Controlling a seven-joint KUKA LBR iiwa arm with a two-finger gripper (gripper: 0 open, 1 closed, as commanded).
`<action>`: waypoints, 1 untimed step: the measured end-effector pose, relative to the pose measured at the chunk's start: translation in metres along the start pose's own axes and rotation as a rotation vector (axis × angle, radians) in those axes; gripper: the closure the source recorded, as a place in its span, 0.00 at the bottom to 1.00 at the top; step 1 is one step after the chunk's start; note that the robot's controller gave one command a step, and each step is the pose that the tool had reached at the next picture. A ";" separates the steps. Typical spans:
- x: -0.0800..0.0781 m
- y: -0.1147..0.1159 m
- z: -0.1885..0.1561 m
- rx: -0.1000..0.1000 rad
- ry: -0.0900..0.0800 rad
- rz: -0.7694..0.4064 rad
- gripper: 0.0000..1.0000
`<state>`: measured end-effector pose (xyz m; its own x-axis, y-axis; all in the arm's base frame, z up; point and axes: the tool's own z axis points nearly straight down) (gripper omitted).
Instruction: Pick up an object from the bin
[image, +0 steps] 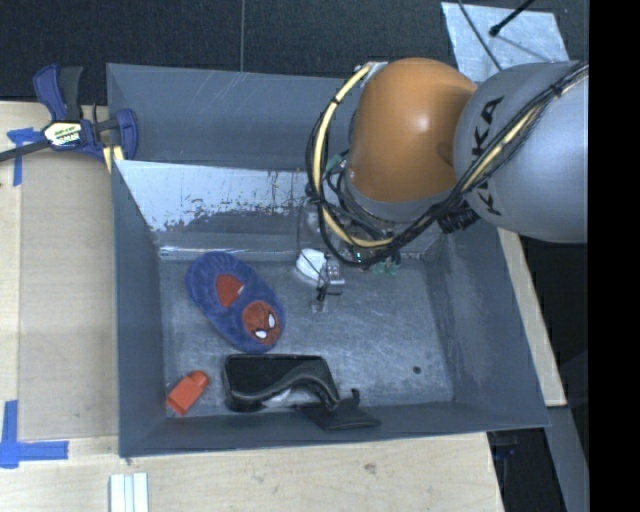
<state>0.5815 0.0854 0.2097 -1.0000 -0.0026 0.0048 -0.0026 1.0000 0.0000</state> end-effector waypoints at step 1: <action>-0.006 0.067 0.138 0.001 0.000 -0.015 0.00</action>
Offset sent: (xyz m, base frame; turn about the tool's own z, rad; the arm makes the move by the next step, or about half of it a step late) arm 0.0062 0.0665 -0.1343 -0.0105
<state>0.5867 0.1527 0.0720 -0.9998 -0.0180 0.0053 -0.0180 0.9998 -0.0012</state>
